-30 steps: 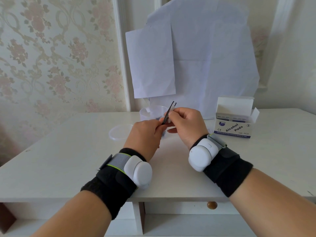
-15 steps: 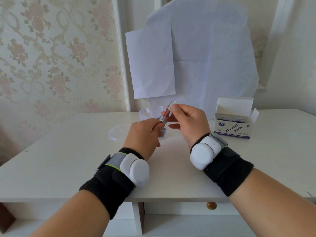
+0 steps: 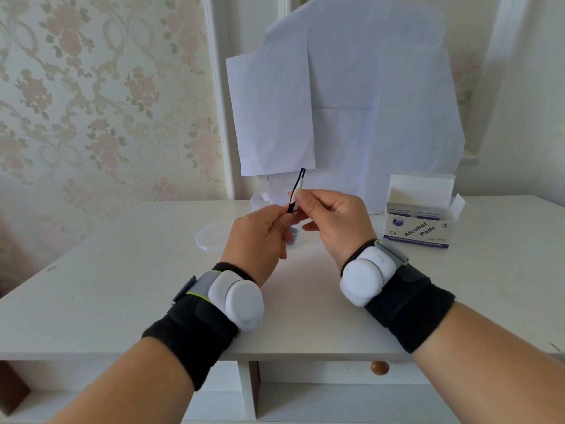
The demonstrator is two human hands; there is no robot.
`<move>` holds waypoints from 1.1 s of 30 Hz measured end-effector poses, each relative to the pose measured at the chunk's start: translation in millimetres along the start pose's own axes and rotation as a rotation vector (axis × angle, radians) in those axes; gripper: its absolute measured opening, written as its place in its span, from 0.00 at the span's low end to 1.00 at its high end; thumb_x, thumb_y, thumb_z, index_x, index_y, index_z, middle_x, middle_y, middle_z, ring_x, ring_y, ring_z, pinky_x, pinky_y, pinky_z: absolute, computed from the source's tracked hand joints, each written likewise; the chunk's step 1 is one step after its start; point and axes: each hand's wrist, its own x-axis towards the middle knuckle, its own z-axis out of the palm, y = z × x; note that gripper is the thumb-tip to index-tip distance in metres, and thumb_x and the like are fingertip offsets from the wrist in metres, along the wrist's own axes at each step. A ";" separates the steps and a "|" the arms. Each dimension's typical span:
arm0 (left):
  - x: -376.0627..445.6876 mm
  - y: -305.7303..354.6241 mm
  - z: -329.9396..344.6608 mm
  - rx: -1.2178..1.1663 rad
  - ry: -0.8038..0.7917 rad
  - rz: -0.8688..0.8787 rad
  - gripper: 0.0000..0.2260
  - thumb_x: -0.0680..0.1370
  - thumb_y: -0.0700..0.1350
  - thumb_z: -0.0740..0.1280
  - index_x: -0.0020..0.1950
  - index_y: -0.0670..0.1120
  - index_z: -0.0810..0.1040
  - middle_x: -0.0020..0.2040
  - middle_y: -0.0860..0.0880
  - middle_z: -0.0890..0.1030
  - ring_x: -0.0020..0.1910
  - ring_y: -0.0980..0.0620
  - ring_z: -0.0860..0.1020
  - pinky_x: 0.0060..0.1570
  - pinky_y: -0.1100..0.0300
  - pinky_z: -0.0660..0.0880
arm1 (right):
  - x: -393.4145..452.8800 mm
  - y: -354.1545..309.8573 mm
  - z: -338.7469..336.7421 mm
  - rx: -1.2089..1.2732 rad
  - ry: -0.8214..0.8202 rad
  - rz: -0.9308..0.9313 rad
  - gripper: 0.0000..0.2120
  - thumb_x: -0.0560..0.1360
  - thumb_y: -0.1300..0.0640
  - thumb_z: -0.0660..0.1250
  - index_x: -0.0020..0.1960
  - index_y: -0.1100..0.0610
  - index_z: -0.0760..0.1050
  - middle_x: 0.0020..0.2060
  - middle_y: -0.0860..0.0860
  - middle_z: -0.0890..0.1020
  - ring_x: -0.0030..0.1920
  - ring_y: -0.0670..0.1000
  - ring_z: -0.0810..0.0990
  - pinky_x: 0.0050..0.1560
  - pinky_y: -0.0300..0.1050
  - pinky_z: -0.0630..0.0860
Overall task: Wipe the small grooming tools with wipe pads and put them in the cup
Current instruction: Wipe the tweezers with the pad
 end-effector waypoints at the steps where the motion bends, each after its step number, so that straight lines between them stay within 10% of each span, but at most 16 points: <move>1: 0.3 0.2 -0.6 -0.022 0.005 -0.001 0.13 0.82 0.40 0.60 0.39 0.45 0.77 0.22 0.56 0.73 0.21 0.59 0.70 0.28 0.72 0.67 | 0.0 -0.5 -0.3 0.000 0.007 -0.013 0.10 0.79 0.55 0.68 0.41 0.54 0.84 0.36 0.51 0.86 0.40 0.53 0.86 0.39 0.42 0.80; 26: -0.3 -4.6 6.3 0.104 -0.191 -0.036 0.13 0.81 0.42 0.58 0.37 0.47 0.73 0.23 0.54 0.71 0.21 0.58 0.69 0.30 0.66 0.69 | 5.7 2.1 -0.1 0.248 -0.012 0.153 0.11 0.82 0.62 0.60 0.46 0.63 0.79 0.38 0.57 0.85 0.36 0.54 0.84 0.35 0.43 0.80; 33: -0.5 -4.9 9.6 0.117 -0.223 -0.049 0.12 0.82 0.42 0.56 0.53 0.46 0.80 0.29 0.53 0.72 0.22 0.60 0.70 0.28 0.71 0.69 | 9.1 6.4 -3.3 0.048 0.187 0.097 0.11 0.80 0.60 0.62 0.45 0.61 0.81 0.36 0.53 0.86 0.37 0.52 0.85 0.33 0.44 0.80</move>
